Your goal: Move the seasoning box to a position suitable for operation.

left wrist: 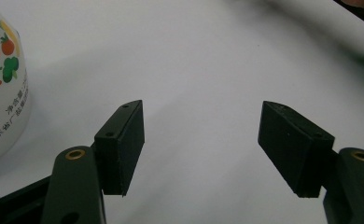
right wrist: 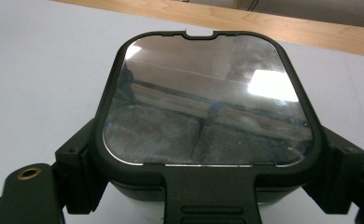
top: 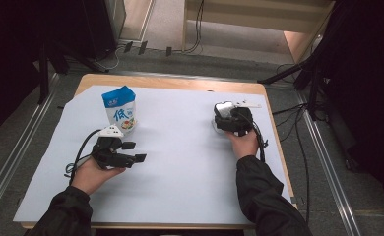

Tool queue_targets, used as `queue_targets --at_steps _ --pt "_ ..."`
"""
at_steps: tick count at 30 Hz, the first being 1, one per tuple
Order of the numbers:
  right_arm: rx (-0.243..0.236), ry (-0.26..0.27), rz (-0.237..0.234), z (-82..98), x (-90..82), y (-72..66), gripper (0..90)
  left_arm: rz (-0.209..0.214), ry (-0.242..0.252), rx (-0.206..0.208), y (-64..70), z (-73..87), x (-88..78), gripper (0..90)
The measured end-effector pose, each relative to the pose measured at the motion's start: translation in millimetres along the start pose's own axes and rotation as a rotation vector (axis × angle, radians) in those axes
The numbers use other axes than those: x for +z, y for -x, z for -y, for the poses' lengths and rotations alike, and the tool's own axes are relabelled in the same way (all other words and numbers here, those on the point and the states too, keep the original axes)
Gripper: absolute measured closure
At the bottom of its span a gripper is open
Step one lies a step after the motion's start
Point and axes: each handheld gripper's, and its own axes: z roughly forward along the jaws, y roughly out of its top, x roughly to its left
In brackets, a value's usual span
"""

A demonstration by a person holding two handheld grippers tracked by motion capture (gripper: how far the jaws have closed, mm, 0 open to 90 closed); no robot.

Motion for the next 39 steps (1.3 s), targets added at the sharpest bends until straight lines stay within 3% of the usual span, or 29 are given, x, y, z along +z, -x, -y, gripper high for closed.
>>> queue_targets --at_steps 4,10,21,29,32,39 --pt "-0.014 0.0 -0.012 -1.5 -5.0 -2.4 16.3 0.031 0.006 -0.016 -2.3 -2.1 1.9 31.5" --pt "-0.046 0.0 -0.035 -2.8 -14.9 -9.0 16.2 0.035 -0.003 -0.005 -2.8 -4.6 4.4 31.4" --pt "-0.079 0.004 -0.128 6.3 -34.1 -28.6 16.2 0.05 -0.019 0.017 -1.8 -12.2 12.1 31.2" --pt "-0.105 -0.001 -0.207 14.2 -43.0 -48.9 16.3 0.081 -0.03 0.019 1.6 -18.4 17.1 32.4" --pt "-0.121 -0.008 -0.233 17.6 -43.3 -56.0 16.3 0.082 -0.041 0.041 3.7 -20.0 18.9 32.4" --pt "-0.16 -0.014 -0.287 22.3 -43.0 -75.6 16.3 0.085 -0.044 0.04 2.1 -21.4 20.5 32.5"
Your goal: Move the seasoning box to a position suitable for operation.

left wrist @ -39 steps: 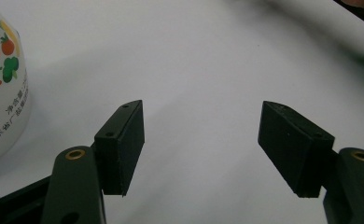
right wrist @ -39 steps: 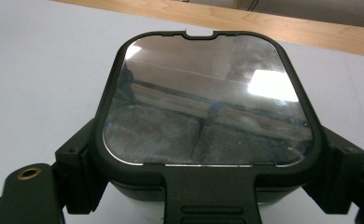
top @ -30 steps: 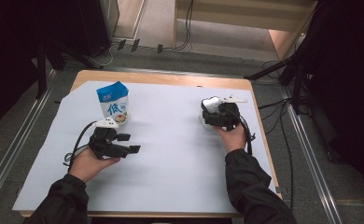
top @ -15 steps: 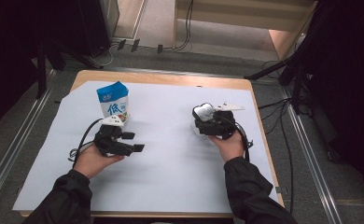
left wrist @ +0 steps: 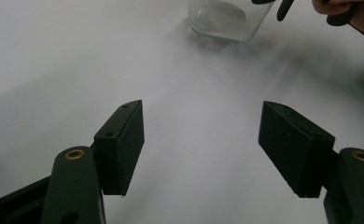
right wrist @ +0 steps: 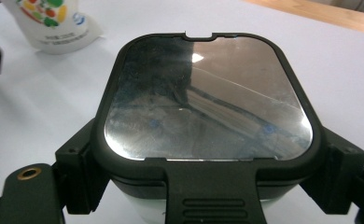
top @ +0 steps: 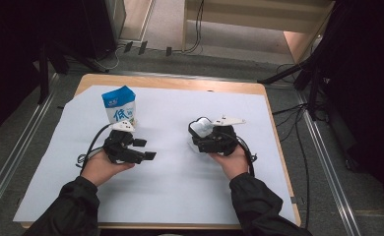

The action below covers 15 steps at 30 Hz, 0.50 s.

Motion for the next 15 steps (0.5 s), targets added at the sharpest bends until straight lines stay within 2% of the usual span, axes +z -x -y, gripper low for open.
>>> queue_targets --at_steps 6,15 --pt "-0.014 -0.006 -0.039 0.9 5.8 -11.5 16.3 -0.001 0.001 -0.001 -1.2 0.4 -0.7 32.6" --pt "-0.065 -0.023 -0.108 1.2 19.2 -30.5 16.3 -0.01 0.002 -0.006 -1.2 5.0 -4.0 32.7"
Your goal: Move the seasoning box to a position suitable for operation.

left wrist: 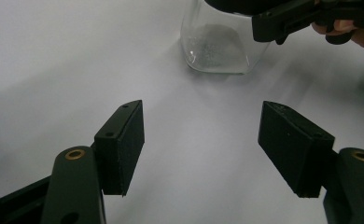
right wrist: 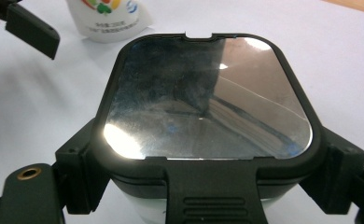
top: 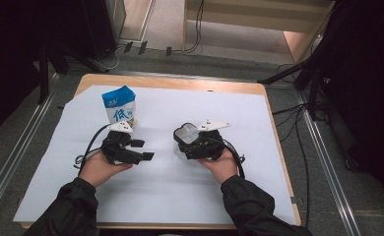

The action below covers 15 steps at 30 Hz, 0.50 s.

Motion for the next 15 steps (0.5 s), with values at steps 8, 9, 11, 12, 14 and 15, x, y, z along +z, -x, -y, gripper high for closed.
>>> queue_targets --at_steps 8,9,11,12,14,15 --pt "-0.029 -0.002 -0.038 -0.3 13.4 -10.2 16.3 -0.013 0.005 -0.016 0.0 4.7 -4.9 32.6" --pt "-0.038 -0.002 -0.036 -0.6 13.9 -11.1 16.3 -0.013 0.005 -0.016 0.0 4.7 -4.9 32.6" --pt "-0.041 0.0 -0.038 -0.8 14.5 -11.6 16.3 -0.014 0.007 -0.017 -0.2 5.8 -5.6 32.6" --pt "-0.04 0.004 -0.043 0.0 14.8 -12.0 16.3 -0.014 0.005 -0.02 0.0 6.2 -6.0 32.6" --pt "-0.042 0.005 -0.044 0.4 14.7 -11.9 16.2 -0.018 0.008 -0.02 0.3 6.4 -6.0 32.6" --pt "-0.045 0.003 -0.039 2.2 13.6 -12.0 16.2 -0.015 0.006 -0.018 0.3 6.5 -5.8 32.6"
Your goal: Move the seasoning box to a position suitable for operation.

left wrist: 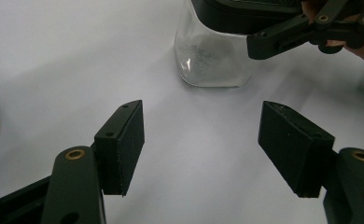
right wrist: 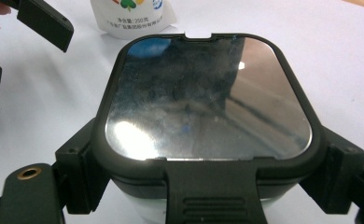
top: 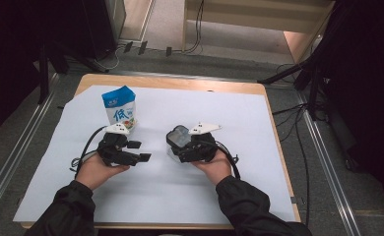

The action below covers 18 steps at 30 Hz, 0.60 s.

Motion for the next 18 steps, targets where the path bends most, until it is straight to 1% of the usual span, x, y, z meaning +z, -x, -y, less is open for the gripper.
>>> queue_targets --at_steps 2,3,4,5,7,8,9,10,12,14,16,17,18 --pt "0.001 0.001 0.0 0.9 -0.4 -0.1 16.2 -0.002 0.001 0.003 0.2 -0.1 0.4 32.6" --pt "0.008 -0.014 -0.016 3.3 -0.7 0.6 15.1 -0.001 0.0 0.006 0.8 -0.4 1.3 32.6" --pt "0.008 -0.014 -0.016 3.3 -0.7 0.6 15.1 -0.001 0.0 0.006 0.8 -0.4 1.3 32.7" --pt "0.004 -0.029 -0.027 4.2 -0.3 0.8 14.5 0.004 -0.005 0.01 0.9 -0.7 2.5 32.7" --pt "0.0 -0.031 -0.028 4.2 -0.4 0.6 14.4 0.005 -0.01 0.012 0.9 -1.0 3.8 32.8" --pt "-0.003 -0.045 -0.034 4.2 0.0 0.4 13.1 0.005 -0.009 0.017 0.8 -1.4 5.7 32.8" --pt "0.005 -0.052 -0.039 4.2 0.3 0.7 12.7 0.006 -0.011 0.019 0.5 -1.8 6.5 32.8" --pt "0.012 -0.057 -0.039 4.3 0.2 0.6 12.7 0.005 -0.015 0.021 0.3 -2.4 6.7 32.8" --pt "0.007 -0.063 -0.027 3.4 -1.2 -0.4 12.7 0.011 -0.013 0.022 0.0 -3.2 7.2 32.9" --pt "0.019 -0.051 -0.035 1.6 -5.7 -0.8 12.7 0.008 -0.009 0.022 0.5 -4.1 7.5 33.1" --pt "0.037 -0.017 -0.053 -0.6 -12.8 1.0 12.6 0.008 -0.009 0.025 0.0 -4.9 7.7 33.1" --pt "0.037 -0.017 -0.053 -0.6 -12.8 1.0 12.6 0.008 -0.009 0.025 0.0 -4.9 7.7 33.3" --pt "0.05 0.0 -0.058 -2.9 -20.6 2.4 12.6 0.008 -0.006 0.023 -0.1 -5.5 8.2 34.0"
